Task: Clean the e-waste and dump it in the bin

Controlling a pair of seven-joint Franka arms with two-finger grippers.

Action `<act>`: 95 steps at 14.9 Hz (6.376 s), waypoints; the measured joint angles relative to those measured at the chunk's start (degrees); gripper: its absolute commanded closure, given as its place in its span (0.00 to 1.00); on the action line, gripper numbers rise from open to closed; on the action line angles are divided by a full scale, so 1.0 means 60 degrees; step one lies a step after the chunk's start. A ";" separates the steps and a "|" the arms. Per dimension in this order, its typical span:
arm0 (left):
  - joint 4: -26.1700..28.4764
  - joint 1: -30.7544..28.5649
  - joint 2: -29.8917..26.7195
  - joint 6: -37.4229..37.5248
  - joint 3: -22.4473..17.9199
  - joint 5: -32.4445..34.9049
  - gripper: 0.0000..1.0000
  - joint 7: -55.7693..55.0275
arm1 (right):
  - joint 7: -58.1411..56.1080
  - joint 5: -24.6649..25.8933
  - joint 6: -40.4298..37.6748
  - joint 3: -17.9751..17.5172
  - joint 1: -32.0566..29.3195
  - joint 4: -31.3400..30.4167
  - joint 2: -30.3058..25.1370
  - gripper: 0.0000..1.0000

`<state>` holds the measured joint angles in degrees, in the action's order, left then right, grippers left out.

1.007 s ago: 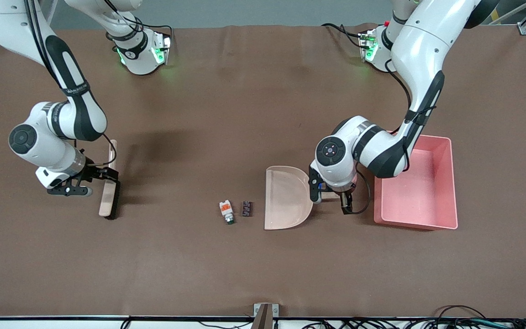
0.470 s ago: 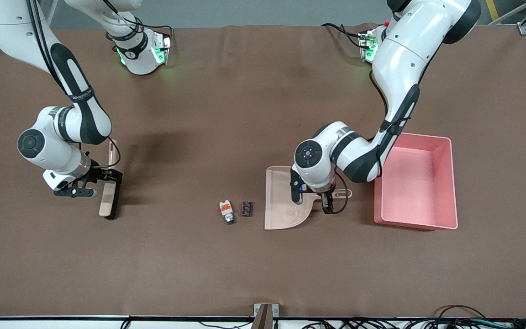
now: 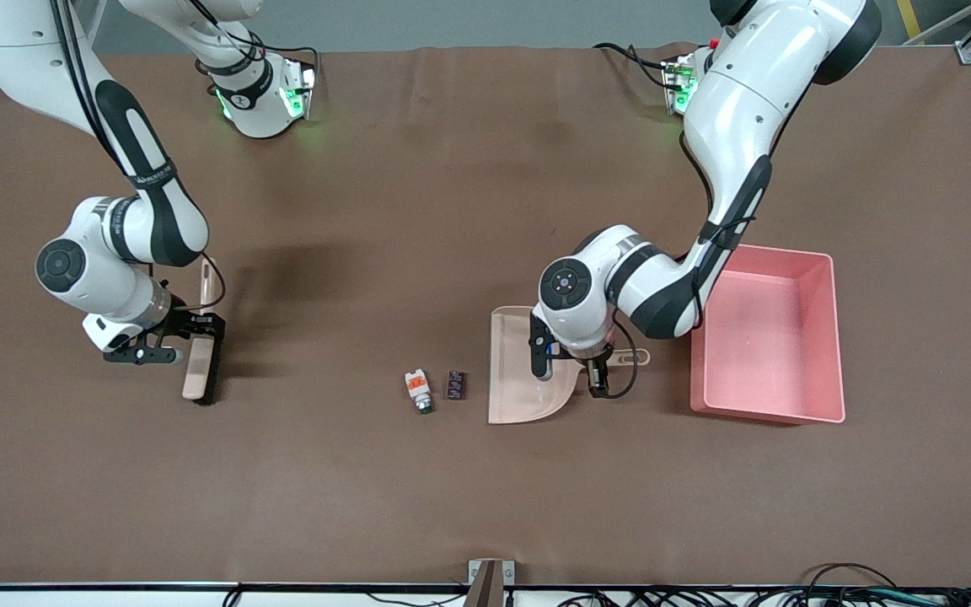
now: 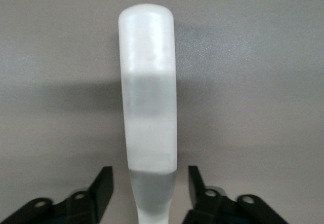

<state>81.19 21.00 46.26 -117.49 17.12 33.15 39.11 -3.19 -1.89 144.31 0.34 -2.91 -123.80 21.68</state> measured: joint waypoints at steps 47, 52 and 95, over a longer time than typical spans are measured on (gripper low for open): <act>-0.0033 0.0075 0.0101 -0.0652 -0.0033 -0.0547 1.00 0.1317 | 0.4250 -0.1155 -0.1135 -0.0413 0.4839 0.4289 0.2608 0.99; -0.0046 0.0047 0.0099 -0.0404 -0.0035 -0.0547 1.00 0.1319 | 0.4251 -0.1168 -0.1086 -0.0413 0.5129 0.4326 0.2652 0.99; -0.0880 0.0086 0.0270 0.0712 -0.0051 -0.0600 1.00 0.1315 | 0.5598 -0.3817 -0.2991 -0.0029 0.6231 0.7115 0.3542 0.99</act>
<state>75.91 21.51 47.88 -113.22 16.82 29.54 47.00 30.39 -24.79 126.37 0.16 34.48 -81.12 42.94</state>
